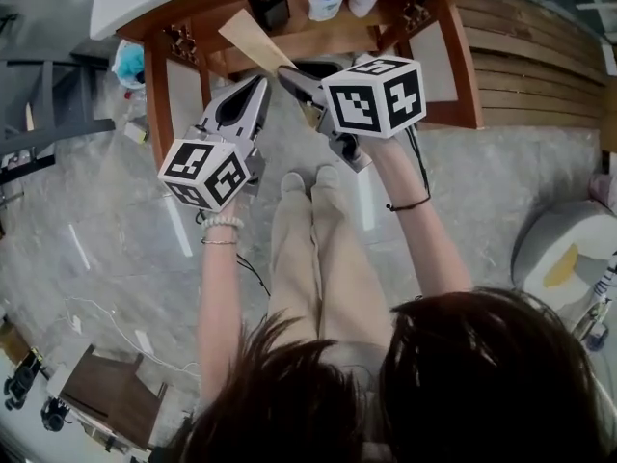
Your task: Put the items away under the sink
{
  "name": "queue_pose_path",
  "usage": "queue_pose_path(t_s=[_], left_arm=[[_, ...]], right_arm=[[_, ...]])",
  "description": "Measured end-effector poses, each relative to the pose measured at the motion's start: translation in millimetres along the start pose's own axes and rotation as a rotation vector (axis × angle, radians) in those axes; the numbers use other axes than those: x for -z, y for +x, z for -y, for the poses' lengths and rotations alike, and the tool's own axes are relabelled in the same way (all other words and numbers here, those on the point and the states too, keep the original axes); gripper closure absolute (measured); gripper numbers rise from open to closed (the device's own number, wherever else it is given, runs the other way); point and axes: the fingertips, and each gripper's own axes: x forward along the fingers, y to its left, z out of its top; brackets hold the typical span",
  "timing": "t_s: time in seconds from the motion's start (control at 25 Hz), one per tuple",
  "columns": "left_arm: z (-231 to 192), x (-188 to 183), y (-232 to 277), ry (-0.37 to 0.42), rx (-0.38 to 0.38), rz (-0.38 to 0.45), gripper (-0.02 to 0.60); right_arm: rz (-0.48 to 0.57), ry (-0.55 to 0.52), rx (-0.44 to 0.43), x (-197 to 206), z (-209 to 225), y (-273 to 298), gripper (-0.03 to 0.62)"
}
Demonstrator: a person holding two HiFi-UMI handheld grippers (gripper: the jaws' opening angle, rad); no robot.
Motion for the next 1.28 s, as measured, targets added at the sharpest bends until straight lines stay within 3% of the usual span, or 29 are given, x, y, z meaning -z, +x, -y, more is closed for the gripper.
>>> queue_pose_path(t_s=[0.2,0.68,1.28], left_arm=[[-17,13,8,0.016,-0.007,-0.009,0.578],[-66,30,12,0.014,-0.114,0.036,0.578],[-100,77,22,0.042,-0.165,0.089,0.578]], right_arm=[[-0.004,0.005,0.029,4,20,28,0.546],[0.041,0.002,0.096,-1,53,85,0.546],[0.095,-0.046,0.119,-2,82,161,0.546]])
